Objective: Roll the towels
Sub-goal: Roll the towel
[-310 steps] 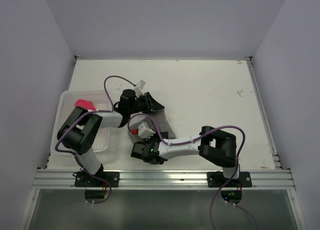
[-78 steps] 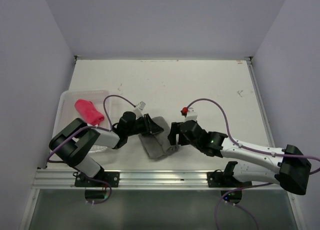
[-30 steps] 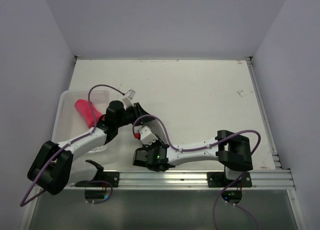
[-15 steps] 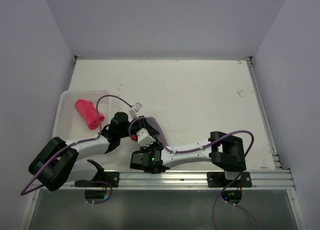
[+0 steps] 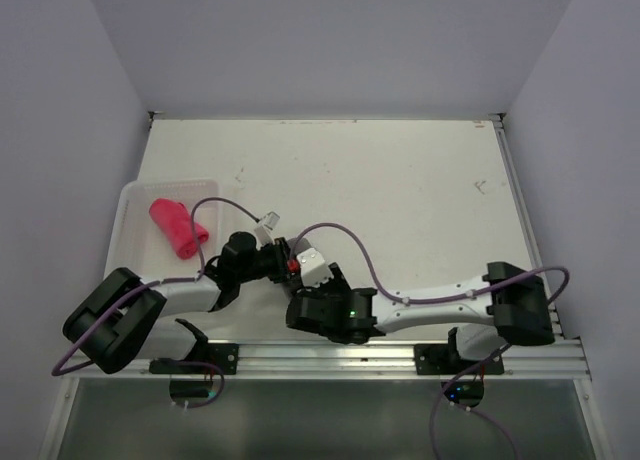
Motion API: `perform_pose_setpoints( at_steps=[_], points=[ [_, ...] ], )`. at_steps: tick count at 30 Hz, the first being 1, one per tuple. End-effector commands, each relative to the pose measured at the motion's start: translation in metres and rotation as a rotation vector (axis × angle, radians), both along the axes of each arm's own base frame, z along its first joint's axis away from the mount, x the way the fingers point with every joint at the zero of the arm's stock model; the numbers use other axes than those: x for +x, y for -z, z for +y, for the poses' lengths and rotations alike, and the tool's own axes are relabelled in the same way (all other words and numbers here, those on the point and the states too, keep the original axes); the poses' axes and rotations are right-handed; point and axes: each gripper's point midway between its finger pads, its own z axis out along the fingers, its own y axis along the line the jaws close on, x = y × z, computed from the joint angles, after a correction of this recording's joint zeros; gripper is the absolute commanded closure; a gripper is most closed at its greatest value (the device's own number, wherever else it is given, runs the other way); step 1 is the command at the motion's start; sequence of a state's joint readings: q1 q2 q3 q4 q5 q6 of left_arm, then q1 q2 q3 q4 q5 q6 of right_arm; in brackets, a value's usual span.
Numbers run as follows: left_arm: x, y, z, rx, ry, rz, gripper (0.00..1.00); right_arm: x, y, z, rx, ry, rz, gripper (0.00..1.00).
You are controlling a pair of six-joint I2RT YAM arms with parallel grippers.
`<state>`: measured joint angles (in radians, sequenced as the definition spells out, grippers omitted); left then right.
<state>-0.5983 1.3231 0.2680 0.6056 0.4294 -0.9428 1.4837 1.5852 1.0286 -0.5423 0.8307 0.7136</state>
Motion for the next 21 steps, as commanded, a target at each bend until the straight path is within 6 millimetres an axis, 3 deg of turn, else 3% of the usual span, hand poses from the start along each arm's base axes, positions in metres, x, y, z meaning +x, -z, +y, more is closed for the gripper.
perform_pose_setpoints(
  at_steps=[1,3,4,5,7,8,10,11,21],
  points=[
    [-0.022,0.067,0.038,0.225,-0.077,0.143,0.71,-0.002,-0.041,0.013,0.296,-0.035,0.072,0.34],
    [-0.024,0.07,0.04,0.23,-0.079,0.15,0.71,0.007,-0.05,0.015,0.408,-0.032,0.12,0.3],
    [-0.025,0.072,0.041,0.233,-0.08,0.155,0.71,-0.002,-0.038,0.014,0.438,-0.056,0.211,0.27],
    [-0.026,0.072,0.041,0.23,-0.081,0.157,0.71,0.011,-0.051,0.013,0.543,-0.034,0.227,0.22],
    [-0.027,0.074,0.041,0.23,-0.08,0.164,0.71,0.013,-0.037,0.005,0.61,0.0,0.293,0.15],
    [-0.029,0.076,0.042,0.23,-0.08,0.169,0.71,0.016,-0.045,0.009,0.687,-0.017,0.327,0.11],
    [-0.03,0.077,0.043,0.231,-0.079,0.174,0.71,0.013,-0.031,0.006,0.726,0.004,0.39,0.09],
    [-0.032,0.079,0.044,0.234,-0.081,0.178,0.71,0.013,-0.034,0.01,0.768,-0.01,0.415,0.09],
    [-0.039,0.085,0.049,0.241,-0.088,0.196,0.71,-0.002,0.023,0.023,0.779,0.028,0.578,0.08]
  ],
)
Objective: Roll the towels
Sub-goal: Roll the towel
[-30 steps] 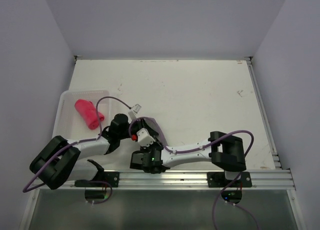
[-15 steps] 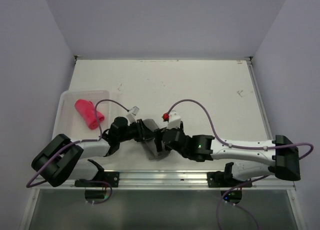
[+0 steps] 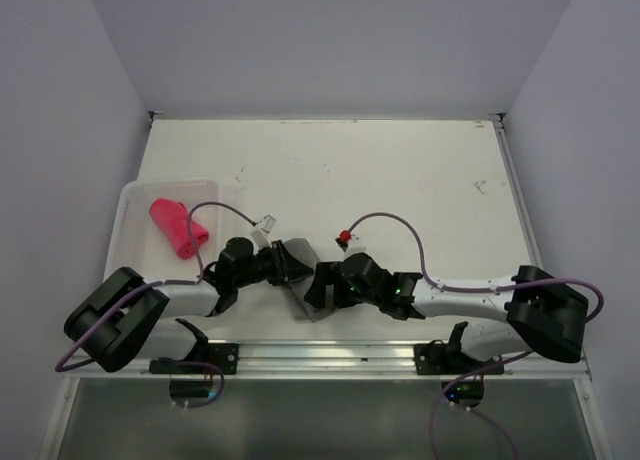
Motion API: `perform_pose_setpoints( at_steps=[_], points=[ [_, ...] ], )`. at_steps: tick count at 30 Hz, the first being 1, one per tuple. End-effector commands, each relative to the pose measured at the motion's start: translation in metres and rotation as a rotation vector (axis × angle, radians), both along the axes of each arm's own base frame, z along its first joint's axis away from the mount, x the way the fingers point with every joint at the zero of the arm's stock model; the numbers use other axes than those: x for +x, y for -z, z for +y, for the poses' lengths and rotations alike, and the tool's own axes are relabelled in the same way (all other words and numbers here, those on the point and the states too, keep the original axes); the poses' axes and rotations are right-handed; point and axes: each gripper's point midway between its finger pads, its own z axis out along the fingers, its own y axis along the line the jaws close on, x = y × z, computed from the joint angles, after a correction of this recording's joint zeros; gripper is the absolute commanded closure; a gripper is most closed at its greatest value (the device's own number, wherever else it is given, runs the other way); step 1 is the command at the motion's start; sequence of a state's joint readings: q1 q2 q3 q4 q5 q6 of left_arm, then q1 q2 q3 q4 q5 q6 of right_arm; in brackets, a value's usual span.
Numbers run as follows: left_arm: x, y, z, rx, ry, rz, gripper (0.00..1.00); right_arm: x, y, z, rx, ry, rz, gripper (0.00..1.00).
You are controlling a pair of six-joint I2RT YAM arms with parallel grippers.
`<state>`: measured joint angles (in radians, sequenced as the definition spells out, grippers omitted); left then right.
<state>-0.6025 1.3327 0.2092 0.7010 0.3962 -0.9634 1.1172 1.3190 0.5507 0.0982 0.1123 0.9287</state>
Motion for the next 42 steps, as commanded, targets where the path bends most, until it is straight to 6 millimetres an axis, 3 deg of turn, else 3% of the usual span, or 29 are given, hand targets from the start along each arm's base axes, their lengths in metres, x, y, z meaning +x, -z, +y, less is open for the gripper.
perform_pose_setpoints(
  at_steps=[1,5,8,10,12,13,14,15,16,18,19,27,31,35,39,42],
  points=[
    [-0.039,0.08,0.045,0.254,-0.056,0.218,0.71,-0.003,0.002,0.016,0.084,0.005,0.047,0.09],
    [-0.039,0.08,0.046,0.253,-0.059,0.217,0.71,0.002,0.018,0.003,0.016,0.044,0.041,0.23],
    [-0.036,0.075,0.044,0.244,-0.062,0.205,0.71,0.006,0.016,-0.004,-0.037,0.051,-0.006,0.41],
    [-0.029,0.067,0.04,0.228,-0.064,0.187,0.71,0.012,0.004,-0.005,-0.084,0.045,-0.075,0.48],
    [-0.022,0.059,0.035,0.217,-0.066,0.169,0.71,0.013,0.0,-0.019,-0.211,0.063,-0.161,0.53],
    [-0.011,0.046,0.029,0.198,-0.07,0.137,0.71,0.017,-0.014,-0.015,-0.234,0.055,-0.213,0.54],
    [-0.008,0.041,0.026,0.196,-0.066,0.133,0.71,0.017,-0.014,-0.025,-0.317,0.07,-0.268,0.55],
    [-0.003,0.034,0.024,0.188,-0.066,0.116,0.71,0.019,-0.023,-0.022,-0.335,0.072,-0.299,0.58],
    [0.009,0.017,0.016,0.162,-0.068,0.079,0.71,0.019,-0.023,-0.023,-0.364,0.073,-0.314,0.59],
    [0.018,0.004,0.012,0.161,-0.066,0.06,0.7,0.023,-0.023,-0.032,-0.452,0.106,-0.353,0.6],
    [0.029,-0.014,0.006,0.137,-0.072,0.022,0.7,0.024,-0.023,-0.034,-0.473,0.118,-0.364,0.62],
    [0.055,-0.08,-0.019,0.04,-0.035,-0.078,0.69,0.032,-0.02,-0.047,-0.685,0.179,-0.554,0.62],
    [0.059,-0.092,-0.025,0.011,-0.023,-0.101,0.68,0.03,-0.025,-0.039,-0.781,0.16,-0.634,0.62],
    [0.054,-0.097,-0.035,-0.023,0.014,-0.103,0.68,0.02,-0.014,-0.031,-0.915,0.11,-0.692,0.61],
    [0.044,-0.085,-0.042,-0.034,0.036,-0.067,0.68,0.016,-0.011,-0.02,-0.908,0.103,-0.678,0.61],
    [0.027,-0.06,-0.042,-0.027,0.05,-0.008,0.68,0.014,-0.01,-0.017,-0.883,0.094,-0.667,0.6]
  ],
)
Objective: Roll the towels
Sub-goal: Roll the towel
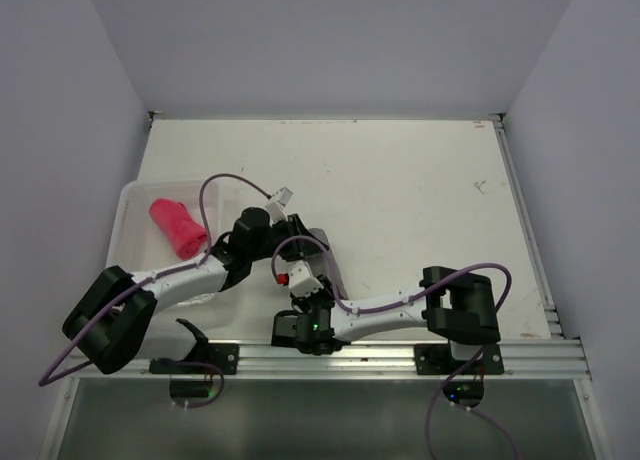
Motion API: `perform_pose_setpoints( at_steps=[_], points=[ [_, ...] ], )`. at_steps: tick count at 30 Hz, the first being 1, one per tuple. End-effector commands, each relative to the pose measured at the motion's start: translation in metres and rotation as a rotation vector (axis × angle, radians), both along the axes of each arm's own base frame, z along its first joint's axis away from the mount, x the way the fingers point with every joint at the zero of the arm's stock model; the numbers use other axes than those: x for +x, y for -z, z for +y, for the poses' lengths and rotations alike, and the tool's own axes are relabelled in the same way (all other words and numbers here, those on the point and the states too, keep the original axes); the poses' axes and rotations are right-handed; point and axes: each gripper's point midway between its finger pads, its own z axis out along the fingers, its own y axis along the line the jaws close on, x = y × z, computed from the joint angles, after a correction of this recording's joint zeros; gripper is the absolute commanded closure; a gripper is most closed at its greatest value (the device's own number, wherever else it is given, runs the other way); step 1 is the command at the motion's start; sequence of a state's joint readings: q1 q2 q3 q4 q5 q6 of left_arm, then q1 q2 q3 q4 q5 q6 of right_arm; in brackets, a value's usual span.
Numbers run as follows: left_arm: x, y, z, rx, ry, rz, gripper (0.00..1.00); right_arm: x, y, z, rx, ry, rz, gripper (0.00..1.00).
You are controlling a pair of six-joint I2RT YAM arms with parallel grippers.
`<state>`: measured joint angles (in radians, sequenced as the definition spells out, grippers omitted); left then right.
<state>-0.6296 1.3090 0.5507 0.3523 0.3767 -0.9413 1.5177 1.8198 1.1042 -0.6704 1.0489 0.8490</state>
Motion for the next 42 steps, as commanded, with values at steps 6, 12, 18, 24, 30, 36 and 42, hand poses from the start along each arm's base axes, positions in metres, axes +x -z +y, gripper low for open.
perform_pose_setpoints(
  at_steps=[6,12,18,24,30,36,42],
  points=[
    [-0.031,0.049,-0.006,-0.013,0.047,0.098,0.68,-0.001,-0.004,0.002,0.054,0.002,0.009,0.56],
    [-0.043,0.093,0.007,0.082,0.034,0.166,0.69,-0.005,-0.007,0.005,0.113,-0.004,0.051,0.39],
    [-0.054,0.116,0.02,0.13,0.012,0.218,0.69,-0.007,-0.033,0.004,0.238,-0.029,0.096,0.17],
    [-0.059,0.124,0.027,0.155,0.006,0.227,0.69,-0.02,-0.055,0.016,0.497,-0.136,0.25,0.06],
    [-0.059,0.125,0.031,0.161,-0.003,0.23,0.69,-0.011,-0.048,0.009,0.72,-0.085,0.398,0.04],
    [-0.059,0.126,0.035,0.169,-0.011,0.229,0.69,-0.014,-0.021,0.005,0.83,-0.03,0.52,0.04],
    [-0.06,0.127,0.037,0.171,-0.014,0.231,0.69,-0.022,0.007,0.007,0.865,0.007,0.595,0.04]
  ],
)
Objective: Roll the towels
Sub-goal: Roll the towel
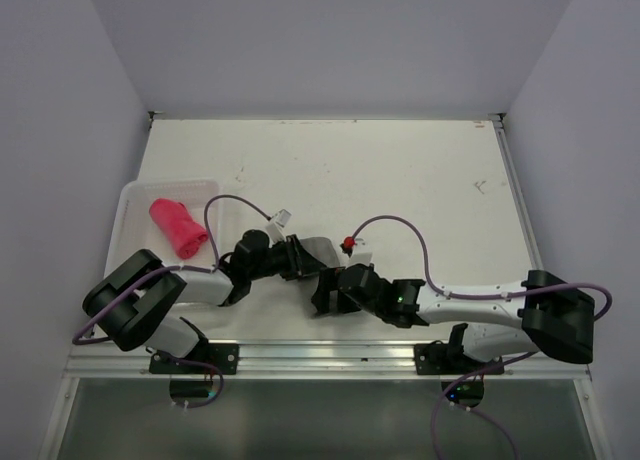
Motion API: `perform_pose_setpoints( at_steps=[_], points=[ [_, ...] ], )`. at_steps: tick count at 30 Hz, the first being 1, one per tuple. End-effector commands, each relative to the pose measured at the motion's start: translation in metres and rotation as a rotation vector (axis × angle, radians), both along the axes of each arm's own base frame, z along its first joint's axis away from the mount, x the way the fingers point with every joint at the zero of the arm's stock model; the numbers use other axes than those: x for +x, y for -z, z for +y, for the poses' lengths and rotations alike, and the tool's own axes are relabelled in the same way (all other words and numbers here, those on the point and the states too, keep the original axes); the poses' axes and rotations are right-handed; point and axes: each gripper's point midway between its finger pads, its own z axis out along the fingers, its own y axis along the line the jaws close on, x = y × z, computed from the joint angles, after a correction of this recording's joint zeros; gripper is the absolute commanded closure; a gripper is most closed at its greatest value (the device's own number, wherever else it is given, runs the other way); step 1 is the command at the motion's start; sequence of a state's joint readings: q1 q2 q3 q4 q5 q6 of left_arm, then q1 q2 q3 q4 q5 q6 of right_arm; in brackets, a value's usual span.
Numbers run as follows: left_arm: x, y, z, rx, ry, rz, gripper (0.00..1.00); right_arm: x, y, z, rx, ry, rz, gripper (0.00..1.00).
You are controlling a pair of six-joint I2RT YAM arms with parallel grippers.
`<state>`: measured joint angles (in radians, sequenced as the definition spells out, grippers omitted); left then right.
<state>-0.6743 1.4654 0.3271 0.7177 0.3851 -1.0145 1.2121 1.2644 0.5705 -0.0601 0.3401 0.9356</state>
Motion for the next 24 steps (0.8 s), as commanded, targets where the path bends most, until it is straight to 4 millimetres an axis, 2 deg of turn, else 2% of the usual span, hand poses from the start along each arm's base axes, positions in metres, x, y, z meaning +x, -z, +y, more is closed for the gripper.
perform_pose_setpoints(
  at_steps=[1,3,6,7,9,10,11,12,13,14,16,17,19,20,22,23,24],
  points=[
    [-0.027,0.063,0.035,0.202,-0.029,0.156,0.69,-0.011,0.008,0.015,0.091,-0.01,0.076,0.05],
    [-0.027,0.064,0.037,0.207,-0.034,0.158,0.69,-0.011,0.011,0.018,0.102,-0.011,0.086,0.08],
    [-0.026,0.063,0.036,0.205,-0.033,0.157,0.69,-0.009,0.012,0.019,0.096,-0.009,0.076,0.2],
    [-0.026,0.062,0.036,0.201,-0.031,0.158,0.69,-0.008,0.013,0.018,0.089,-0.006,0.069,0.28],
    [-0.021,0.056,0.034,0.197,-0.031,0.147,0.69,-0.005,0.011,0.015,0.079,0.002,0.045,0.35],
    [-0.018,0.052,0.033,0.198,-0.031,0.138,0.68,-0.001,0.011,0.01,0.053,0.021,0.019,0.42],
    [-0.008,0.041,0.028,0.193,-0.031,0.105,0.64,0.001,0.009,0.009,0.044,0.027,0.004,0.45],
    [-0.005,0.038,0.031,0.214,-0.039,0.11,0.63,0.002,0.001,0.011,0.041,0.022,-0.024,0.48],
    [0.002,0.032,0.032,0.229,-0.053,0.093,0.61,0.007,-0.002,0.008,0.02,0.038,-0.051,0.49],
    [0.018,0.014,0.027,0.227,-0.055,0.038,0.57,0.008,-0.003,0.005,-0.006,0.043,-0.067,0.5],
    [0.028,0.004,0.035,0.286,-0.083,0.038,0.53,0.01,-0.012,0.011,-0.03,0.041,-0.107,0.52],
    [0.045,-0.019,0.031,0.286,-0.088,-0.02,0.49,0.015,-0.019,0.011,-0.053,0.054,-0.142,0.53],
    [0.046,-0.019,0.044,0.371,-0.099,0.025,0.43,0.015,-0.021,0.013,-0.088,0.061,-0.172,0.54],
    [0.059,-0.038,0.045,0.375,-0.111,-0.014,0.38,0.019,-0.023,0.012,-0.123,0.081,-0.2,0.55],
    [0.056,-0.04,0.056,0.436,-0.119,0.016,0.35,0.017,-0.024,0.014,-0.146,0.085,-0.223,0.56],
    [0.06,-0.052,0.058,0.442,-0.126,-0.001,0.32,0.017,-0.019,0.014,-0.167,0.088,-0.226,0.57],
    [0.054,-0.049,0.063,0.474,-0.116,0.033,0.31,0.019,-0.023,0.017,-0.162,0.104,-0.242,0.57]
  ],
)
